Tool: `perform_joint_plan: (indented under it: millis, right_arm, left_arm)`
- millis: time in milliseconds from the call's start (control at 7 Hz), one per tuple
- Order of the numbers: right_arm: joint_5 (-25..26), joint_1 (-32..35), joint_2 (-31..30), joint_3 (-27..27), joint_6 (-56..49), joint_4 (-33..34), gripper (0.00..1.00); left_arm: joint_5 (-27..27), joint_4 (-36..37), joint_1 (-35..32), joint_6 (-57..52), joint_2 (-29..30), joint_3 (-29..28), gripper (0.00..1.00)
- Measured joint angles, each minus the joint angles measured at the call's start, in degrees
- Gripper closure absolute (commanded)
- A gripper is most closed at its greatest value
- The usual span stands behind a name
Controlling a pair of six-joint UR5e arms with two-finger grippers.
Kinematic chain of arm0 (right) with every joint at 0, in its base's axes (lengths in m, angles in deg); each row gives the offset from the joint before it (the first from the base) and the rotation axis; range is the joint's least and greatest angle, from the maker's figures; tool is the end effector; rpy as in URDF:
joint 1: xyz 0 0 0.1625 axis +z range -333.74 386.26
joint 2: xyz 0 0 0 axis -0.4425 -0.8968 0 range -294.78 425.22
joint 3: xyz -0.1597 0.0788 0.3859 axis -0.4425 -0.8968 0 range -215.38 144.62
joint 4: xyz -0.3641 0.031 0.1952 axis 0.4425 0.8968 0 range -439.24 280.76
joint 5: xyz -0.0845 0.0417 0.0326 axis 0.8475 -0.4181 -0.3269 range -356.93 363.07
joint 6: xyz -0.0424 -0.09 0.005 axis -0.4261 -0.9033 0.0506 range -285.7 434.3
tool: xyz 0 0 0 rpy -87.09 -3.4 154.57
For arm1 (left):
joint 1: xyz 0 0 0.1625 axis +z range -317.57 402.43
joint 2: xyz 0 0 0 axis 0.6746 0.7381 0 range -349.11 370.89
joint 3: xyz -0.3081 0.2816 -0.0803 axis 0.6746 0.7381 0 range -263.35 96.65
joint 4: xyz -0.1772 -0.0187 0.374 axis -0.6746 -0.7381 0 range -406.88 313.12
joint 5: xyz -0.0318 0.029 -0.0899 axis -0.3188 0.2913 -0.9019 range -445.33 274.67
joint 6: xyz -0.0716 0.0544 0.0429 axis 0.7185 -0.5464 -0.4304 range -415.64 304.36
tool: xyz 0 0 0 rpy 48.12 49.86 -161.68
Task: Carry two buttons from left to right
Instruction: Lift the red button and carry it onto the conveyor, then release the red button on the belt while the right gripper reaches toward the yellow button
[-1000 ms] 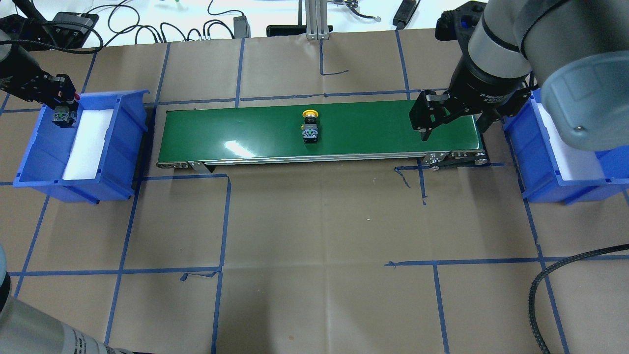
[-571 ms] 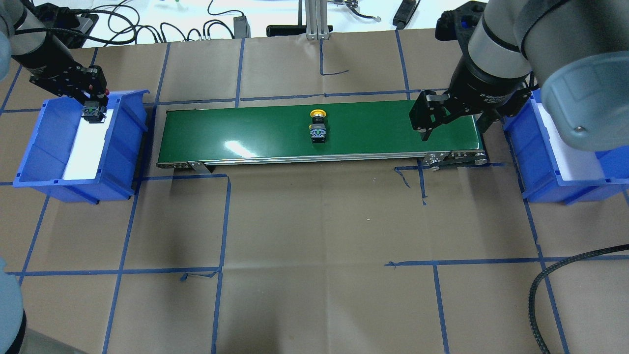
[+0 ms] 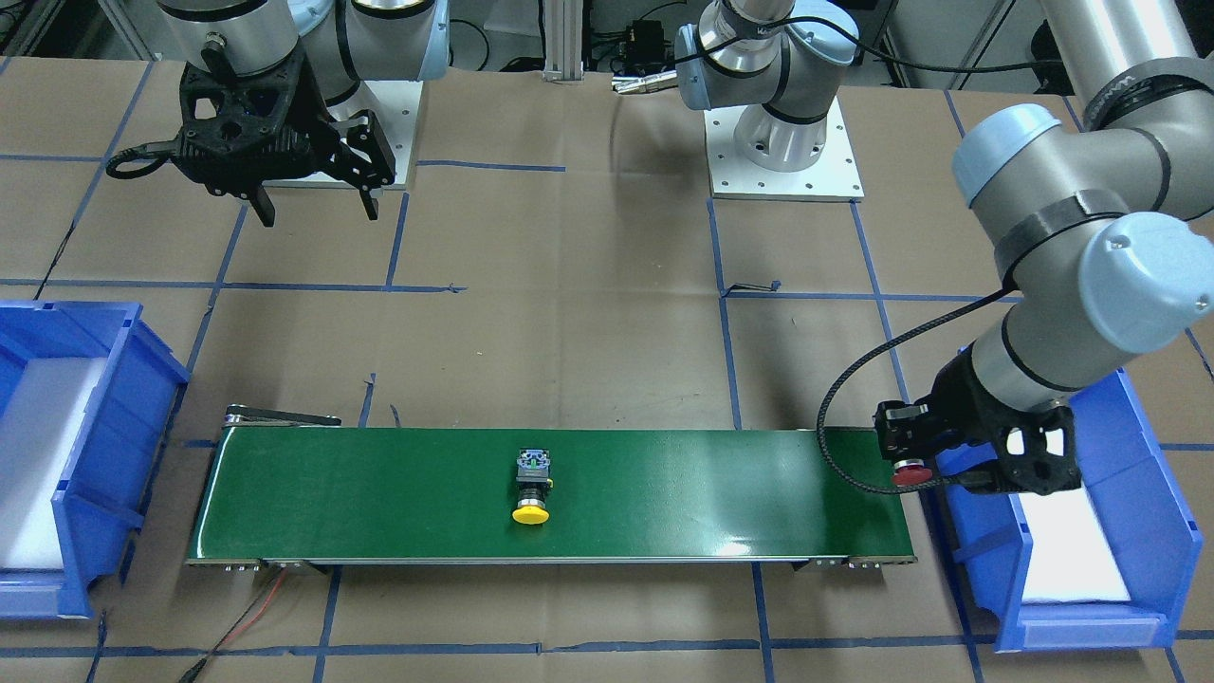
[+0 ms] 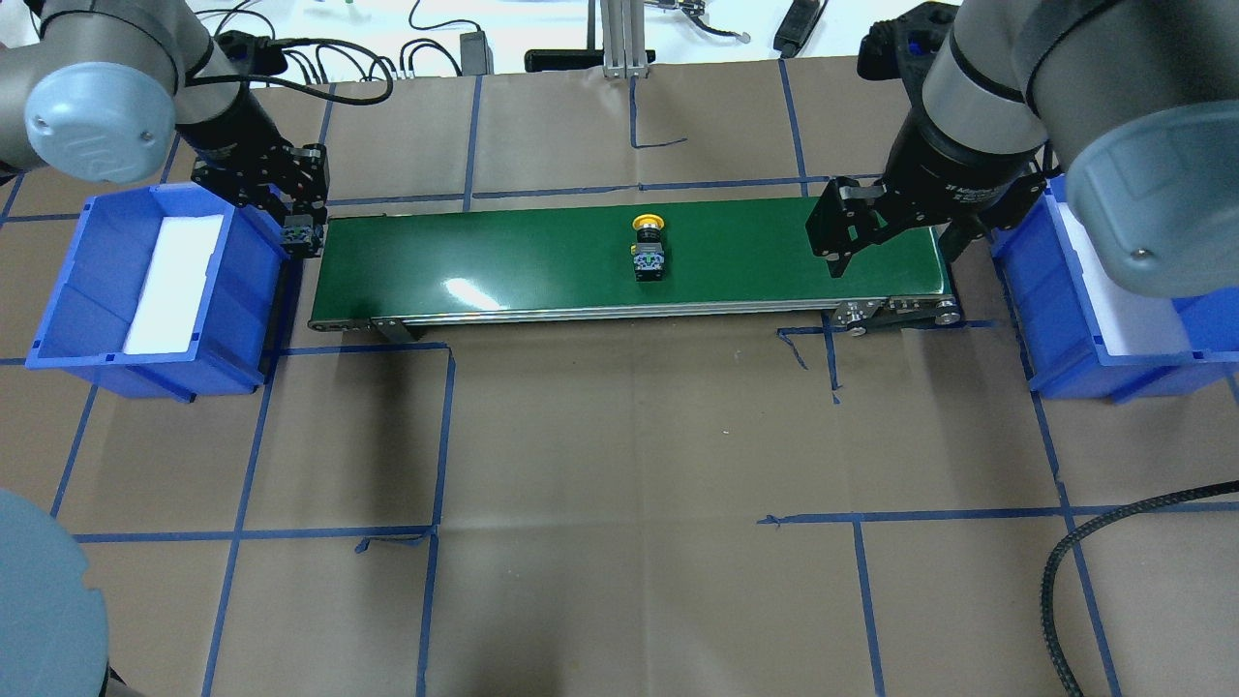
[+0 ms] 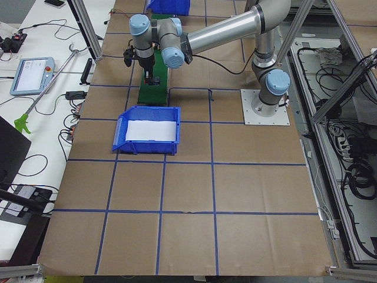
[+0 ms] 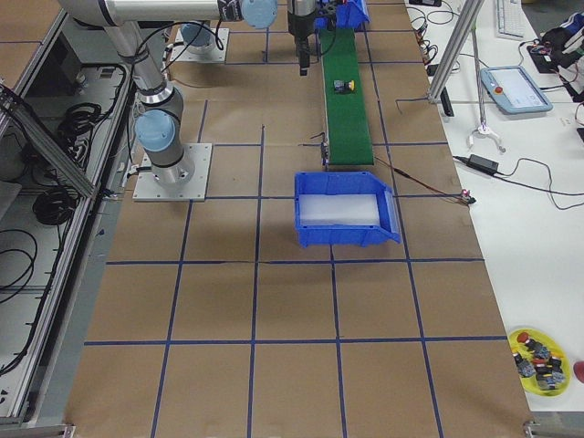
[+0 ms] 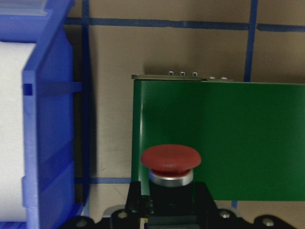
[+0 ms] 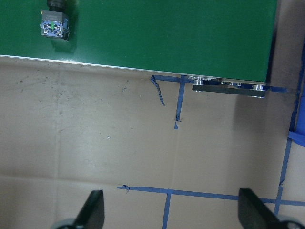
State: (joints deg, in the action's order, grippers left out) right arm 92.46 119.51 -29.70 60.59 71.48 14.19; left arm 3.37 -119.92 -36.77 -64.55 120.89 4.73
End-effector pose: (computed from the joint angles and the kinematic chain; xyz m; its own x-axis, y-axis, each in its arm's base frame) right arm 0.1601 -0.4510 0.4834 -0.9943 -0.1061 -0.0085 -0.1057 0.9935 -0.0421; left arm -0.0178 -0.6304 0.3386 -0.9991 -0.0335 0.0255 -0.0331 0.9993 0.0158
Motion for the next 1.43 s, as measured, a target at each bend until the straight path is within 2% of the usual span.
perform_joint_plan:
  millis: [286,429,571,714,1143,1429]
  right_arm:
    - [0.0,0.0,0.0,0.0,0.0,0.0,0.0]
    - [0.0,0.0,0.0,0.0,0.0,0.0,0.0]
    - [0.0,0.0,0.0,0.0,0.0,0.0,0.0]
    - [0.0,0.0,0.0,0.0,0.0,0.0,0.0]
    - [0.0,0.0,0.0,0.0,0.0,0.0,0.0]
    - [0.0,0.0,0.0,0.0,0.0,0.0,0.0]
  left_arm:
    - [0.09,9.98,-1.58,1.16,2.06,5.33,0.98]
    - [0.2,14.3,-1.91,1.51,2.87,7.4,0.89]
    - [0.28,16.3,-2.04,1.69,3.19,8.53,0.21]
    - [0.27,17.09,-2.07,1.73,3.38,8.98,0.0]
    - [0.32,16.71,-2.13,1.92,2.65,7.32,0.0]
    - [0.27,11.61,-2.93,4.17,-0.29,4.99,0.0]
